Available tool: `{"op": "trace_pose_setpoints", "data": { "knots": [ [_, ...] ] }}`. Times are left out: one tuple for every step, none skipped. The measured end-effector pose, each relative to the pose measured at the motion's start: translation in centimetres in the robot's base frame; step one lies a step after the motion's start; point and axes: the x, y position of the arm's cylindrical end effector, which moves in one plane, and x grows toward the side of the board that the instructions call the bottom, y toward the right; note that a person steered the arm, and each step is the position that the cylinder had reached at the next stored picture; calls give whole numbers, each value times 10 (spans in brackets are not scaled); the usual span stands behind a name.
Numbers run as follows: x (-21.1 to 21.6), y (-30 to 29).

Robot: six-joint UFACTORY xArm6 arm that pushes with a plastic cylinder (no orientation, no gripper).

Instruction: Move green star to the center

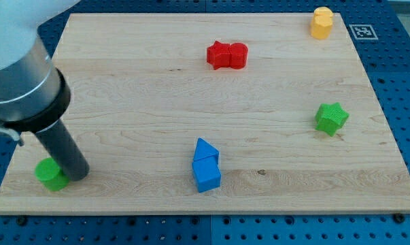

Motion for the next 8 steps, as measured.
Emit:
{"op": "trace_pose_setpoints", "data": {
  "knots": [
    [0, -7],
    [-55, 32],
    [-113, 88],
    [-135, 170],
    [-135, 262],
    [-138, 352],
    [-140, 446],
    [-120, 491]
  ]
}}
